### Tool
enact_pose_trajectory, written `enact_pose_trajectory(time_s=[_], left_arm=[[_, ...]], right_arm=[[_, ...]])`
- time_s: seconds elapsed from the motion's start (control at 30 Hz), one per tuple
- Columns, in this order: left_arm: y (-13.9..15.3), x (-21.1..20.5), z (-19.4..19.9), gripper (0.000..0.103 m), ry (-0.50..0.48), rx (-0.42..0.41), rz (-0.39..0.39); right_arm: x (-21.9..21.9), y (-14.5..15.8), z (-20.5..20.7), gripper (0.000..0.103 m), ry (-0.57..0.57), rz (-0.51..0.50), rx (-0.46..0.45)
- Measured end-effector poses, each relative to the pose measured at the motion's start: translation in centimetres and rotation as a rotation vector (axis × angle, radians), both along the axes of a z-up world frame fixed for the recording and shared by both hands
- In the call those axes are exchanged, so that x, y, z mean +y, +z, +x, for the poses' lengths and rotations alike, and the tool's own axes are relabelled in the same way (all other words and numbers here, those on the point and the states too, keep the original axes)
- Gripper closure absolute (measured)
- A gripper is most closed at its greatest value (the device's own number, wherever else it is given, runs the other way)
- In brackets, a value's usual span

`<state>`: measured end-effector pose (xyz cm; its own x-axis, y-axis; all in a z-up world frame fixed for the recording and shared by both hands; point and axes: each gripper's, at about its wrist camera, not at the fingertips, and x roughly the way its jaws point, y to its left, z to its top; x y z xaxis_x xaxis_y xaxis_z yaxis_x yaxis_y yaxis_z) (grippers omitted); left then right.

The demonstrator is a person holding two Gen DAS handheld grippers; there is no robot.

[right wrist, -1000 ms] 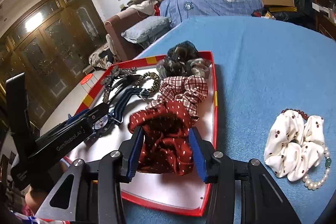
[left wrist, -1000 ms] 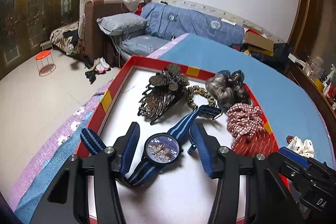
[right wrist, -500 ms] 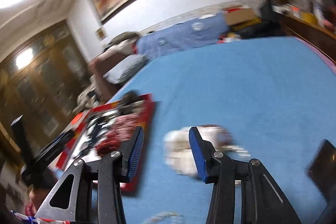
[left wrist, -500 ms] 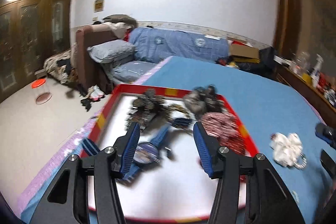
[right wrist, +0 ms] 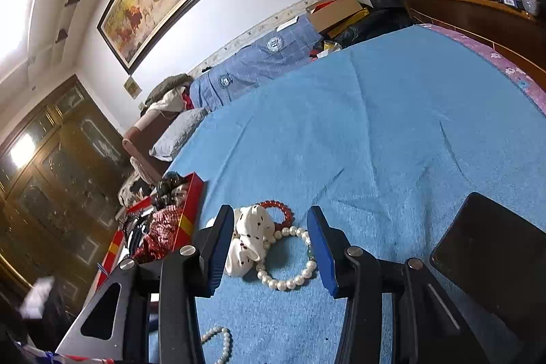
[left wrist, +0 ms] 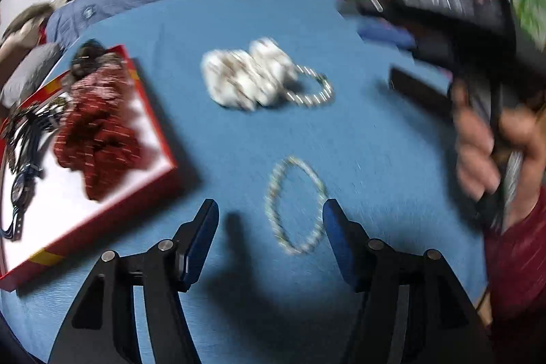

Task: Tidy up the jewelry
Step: 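Move both tools back to the white scrunchie and pearl bracelet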

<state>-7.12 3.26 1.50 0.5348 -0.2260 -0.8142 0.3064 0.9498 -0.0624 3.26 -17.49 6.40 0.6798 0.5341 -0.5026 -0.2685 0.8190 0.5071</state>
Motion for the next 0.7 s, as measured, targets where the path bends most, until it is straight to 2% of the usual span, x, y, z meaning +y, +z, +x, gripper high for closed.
enact_pose_trajectory(time_s=[0.07,0.1,0.2,0.23,0.3,0.33,0.37,0.47,0.5,0.63,0.7], left_arm=[[-0.8,-1.1,0.1,0.035,0.001,0.007,0.038],[-0.9,-1.6,0.1,0.035,0.007,-0.014,0.071],[-1.0,-2.2,0.7,0.035,0.018,-0.021,0.064],[-1.0,-2.3,1.1,0.038,0.026,-0.023,0.060],[-0.8,-2.4,1.8,0.076,0.032,-0.046,0.065],[-0.8,-2.4,2.2,0.081,0.039,-0.049,0.074],[-0.8,-2.3,2.6,0.093,0.040,-0.047,0.070],[-0.6,-2.1,4.5,0.094,0.038,-0.028,0.013],[-0.4,-1.6,5.0,0.103,0.037,-0.029,-0.041],[1.4,0.6,5.4,0.103,0.102,-0.144,-0.094],[1.8,1.6,5.9,0.103,0.131,-0.157,-0.115]], right_arm=[[0.1,0.0,-0.1,0.054,0.009,0.006,0.005],[0.0,0.0,-0.1,0.054,0.010,0.007,0.006],[-0.1,-0.1,-0.1,0.054,0.009,0.010,0.005],[-0.1,-0.2,-0.2,0.054,0.007,0.008,0.007],[0.0,-0.4,-0.1,0.054,0.005,0.004,0.019],[-0.1,-0.6,-0.1,0.054,0.007,0.005,0.024],[-0.1,-0.7,-0.1,0.054,0.007,0.003,0.029],[0.2,-0.9,0.1,0.054,0.003,-0.024,0.043],[0.3,-1.0,0.2,0.053,0.004,-0.032,0.049],[1.5,-2.3,1.1,0.048,0.026,-0.103,0.122],[2.1,-2.8,1.3,0.048,0.040,-0.135,0.143]])
